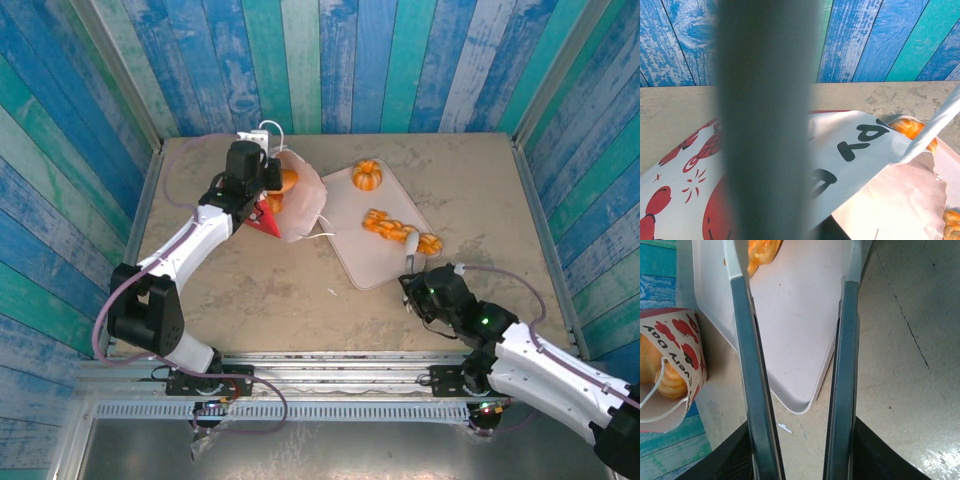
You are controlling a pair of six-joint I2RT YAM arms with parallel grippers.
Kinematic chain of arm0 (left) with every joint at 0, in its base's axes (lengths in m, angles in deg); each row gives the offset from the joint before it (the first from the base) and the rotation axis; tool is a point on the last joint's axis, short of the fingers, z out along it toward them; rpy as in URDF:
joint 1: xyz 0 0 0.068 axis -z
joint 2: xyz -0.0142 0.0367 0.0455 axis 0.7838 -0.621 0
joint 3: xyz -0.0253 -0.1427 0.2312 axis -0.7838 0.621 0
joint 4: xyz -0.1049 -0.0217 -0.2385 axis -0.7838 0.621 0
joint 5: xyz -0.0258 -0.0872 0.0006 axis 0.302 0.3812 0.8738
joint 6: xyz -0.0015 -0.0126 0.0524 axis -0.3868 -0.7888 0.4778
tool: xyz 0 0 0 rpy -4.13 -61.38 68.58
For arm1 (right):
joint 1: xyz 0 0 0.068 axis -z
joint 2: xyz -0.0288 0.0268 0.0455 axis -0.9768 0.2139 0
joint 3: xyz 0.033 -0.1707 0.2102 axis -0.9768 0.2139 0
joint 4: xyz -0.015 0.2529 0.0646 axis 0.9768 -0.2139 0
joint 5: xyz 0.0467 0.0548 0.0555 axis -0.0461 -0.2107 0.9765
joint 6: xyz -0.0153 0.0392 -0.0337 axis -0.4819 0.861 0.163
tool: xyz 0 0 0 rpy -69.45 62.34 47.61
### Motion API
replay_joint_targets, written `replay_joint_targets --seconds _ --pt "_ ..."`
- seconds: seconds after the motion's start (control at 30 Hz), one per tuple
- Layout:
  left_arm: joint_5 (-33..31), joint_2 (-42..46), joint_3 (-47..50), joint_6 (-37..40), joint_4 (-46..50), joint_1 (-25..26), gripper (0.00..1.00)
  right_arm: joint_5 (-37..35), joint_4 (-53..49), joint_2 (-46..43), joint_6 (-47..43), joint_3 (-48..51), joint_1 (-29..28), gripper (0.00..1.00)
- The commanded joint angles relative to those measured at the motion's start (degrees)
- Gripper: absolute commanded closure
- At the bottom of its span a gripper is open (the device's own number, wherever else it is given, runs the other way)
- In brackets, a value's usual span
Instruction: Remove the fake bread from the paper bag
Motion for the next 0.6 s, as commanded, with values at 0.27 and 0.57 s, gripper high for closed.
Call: replay_joint_targets --seconds 0.27,0.57 --pt "-0.7 1.0 -0.1 -0.2 -2.2 0.1 0.94 4.4 -11.6 -9.8 0.0 -2.7 -0.4 0.57" --pt "-0.9 1.0 -0.7 -0.2 -2.1 0.1 0.94 7.2 -19.3 -11.0 -4.3 -7.1 -0.4 0.58"
